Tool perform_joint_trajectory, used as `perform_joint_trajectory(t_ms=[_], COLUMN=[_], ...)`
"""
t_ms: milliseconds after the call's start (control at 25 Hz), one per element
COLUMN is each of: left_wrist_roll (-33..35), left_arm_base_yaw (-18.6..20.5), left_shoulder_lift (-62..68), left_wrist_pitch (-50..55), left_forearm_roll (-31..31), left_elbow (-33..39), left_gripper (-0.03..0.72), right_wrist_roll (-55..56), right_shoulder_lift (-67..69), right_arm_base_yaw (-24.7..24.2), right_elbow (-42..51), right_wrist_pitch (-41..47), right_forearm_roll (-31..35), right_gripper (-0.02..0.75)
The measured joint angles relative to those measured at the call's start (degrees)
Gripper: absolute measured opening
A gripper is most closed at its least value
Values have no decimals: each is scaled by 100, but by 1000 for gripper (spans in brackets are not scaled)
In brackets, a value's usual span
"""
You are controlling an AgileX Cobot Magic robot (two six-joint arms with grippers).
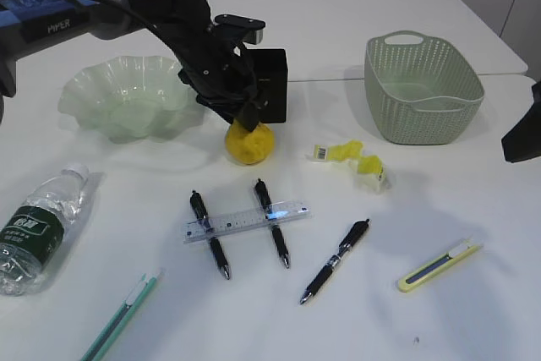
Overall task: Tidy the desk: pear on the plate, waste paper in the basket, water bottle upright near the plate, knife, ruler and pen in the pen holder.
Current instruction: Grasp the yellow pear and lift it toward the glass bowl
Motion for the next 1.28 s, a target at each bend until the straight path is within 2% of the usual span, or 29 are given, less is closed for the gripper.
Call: perform_joint_trajectory(t_ms=[600,840,1280], left_wrist_roll=[0,-36,-48], left_arm_base_yaw=[0,0,0], left_shoulder_lift=[-71,-187,-666], left_wrist_pitch=[496,1023,1105], left_forearm_roll=[96,159,159], left_elbow=[0,21,21], left_gripper=[259,258,257], right_wrist_roll=[0,0,-3], right_shoulder_lift=[0,0,0], right_arm_base_yaw=[0,0,0], right_elbow=[0,0,0], right_wrist_pitch=[-74,-110,-119], right_forearm_roll=[0,0,0], right_gripper=[477,478,477])
